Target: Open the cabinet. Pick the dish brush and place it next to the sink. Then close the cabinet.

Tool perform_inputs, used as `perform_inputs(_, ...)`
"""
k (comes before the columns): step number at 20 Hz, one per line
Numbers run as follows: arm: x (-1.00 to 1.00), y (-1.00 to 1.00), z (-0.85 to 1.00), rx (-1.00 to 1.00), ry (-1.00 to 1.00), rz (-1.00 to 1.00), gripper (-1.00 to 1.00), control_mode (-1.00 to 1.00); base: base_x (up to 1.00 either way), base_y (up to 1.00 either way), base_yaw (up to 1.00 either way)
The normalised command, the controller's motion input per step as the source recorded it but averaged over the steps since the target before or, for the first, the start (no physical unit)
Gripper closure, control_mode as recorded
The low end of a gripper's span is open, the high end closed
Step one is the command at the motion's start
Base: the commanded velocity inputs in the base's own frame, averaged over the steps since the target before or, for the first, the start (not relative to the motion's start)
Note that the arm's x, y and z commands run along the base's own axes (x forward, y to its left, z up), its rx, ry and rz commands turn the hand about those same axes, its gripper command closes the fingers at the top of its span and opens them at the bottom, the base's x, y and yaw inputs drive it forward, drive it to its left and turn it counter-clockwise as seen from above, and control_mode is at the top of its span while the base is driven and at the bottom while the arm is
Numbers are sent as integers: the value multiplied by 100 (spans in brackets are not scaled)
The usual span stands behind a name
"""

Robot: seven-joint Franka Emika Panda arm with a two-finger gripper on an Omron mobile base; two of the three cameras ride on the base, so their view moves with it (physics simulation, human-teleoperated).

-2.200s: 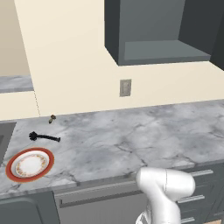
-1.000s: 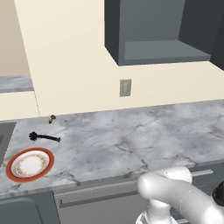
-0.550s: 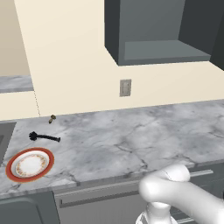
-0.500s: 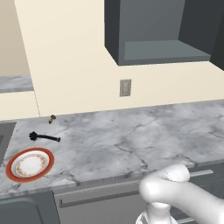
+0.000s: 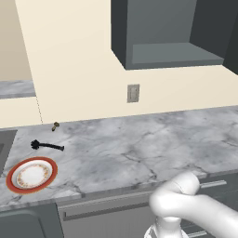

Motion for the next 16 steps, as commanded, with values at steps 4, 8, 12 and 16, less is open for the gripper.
perform_inputs(4,0,55,74,-29,-20,27,-100,-100,0,0,0)
perform_inputs(8,-8,90,66,-38,-28,22,-100,-100,0,0,0)
perform_inputs(12,-26,100,61,-44,-33,24,-100,-100,0,0,0)
perform_inputs(16,-49,100,36,-49,-38,22,-100,-100,0,0,0)
